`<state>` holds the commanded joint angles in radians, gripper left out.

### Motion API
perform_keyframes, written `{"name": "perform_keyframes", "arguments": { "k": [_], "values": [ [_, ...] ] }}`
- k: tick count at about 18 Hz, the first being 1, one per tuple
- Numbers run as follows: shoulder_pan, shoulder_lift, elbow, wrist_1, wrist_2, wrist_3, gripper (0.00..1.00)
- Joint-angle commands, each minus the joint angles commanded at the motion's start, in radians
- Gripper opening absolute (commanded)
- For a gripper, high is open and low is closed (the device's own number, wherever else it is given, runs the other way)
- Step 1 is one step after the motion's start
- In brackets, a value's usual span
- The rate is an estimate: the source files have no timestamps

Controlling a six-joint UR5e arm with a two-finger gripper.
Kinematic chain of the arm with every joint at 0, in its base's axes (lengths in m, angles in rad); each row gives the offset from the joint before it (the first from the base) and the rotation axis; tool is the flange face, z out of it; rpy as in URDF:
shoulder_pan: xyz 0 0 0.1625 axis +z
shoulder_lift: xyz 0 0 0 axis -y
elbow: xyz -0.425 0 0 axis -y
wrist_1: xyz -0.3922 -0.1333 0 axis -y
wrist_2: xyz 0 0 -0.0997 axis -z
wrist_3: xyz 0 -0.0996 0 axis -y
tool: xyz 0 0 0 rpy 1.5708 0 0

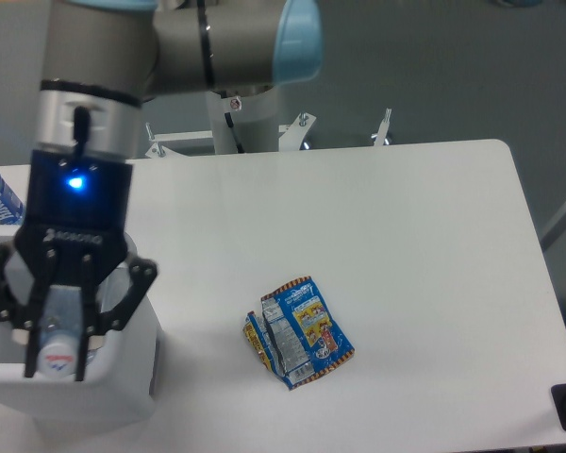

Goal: Place the trash in the trash can
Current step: 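Lower the bottle into the bin and open the gripper, then move the open gripper over the blue snack wrapper and lower it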

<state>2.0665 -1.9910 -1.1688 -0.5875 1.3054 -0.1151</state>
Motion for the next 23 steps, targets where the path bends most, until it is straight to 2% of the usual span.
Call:
{"name": "perform_keyframes", "arguments": {
  "k": [3, 4, 5, 6, 7, 11, 16, 21, 23],
  "values": [
    [-0.023, -0.003, -0.04, 0.0, 0.002, 0.011, 0.46],
    [-0.038, -0.002, -0.06, 0.002, 0.002, 0.011, 0.48],
    [-0.046, 0.001, -0.08, 0.002, 0.002, 0.017, 0.54],
    [-0.048, 0.003, -0.093, 0.002, 0.002, 0.031, 0.73],
    [-0.048, 0.004, -0.101, 0.002, 0.003, 0.058, 1.0],
    [-0.034, 0.008, -0.103, -0.002, 0.003, 0.068, 1.0],
    [0.079, 0.026, -0.121, -0.008, 0.009, 0.06, 1.0],
    [0.223, 0.061, -0.23, -0.008, 0.037, 0.075, 1.0],
    [0.286, 0.069, -0.253, -0.012, 0.031, 0.078, 1.0]
  ]
}}
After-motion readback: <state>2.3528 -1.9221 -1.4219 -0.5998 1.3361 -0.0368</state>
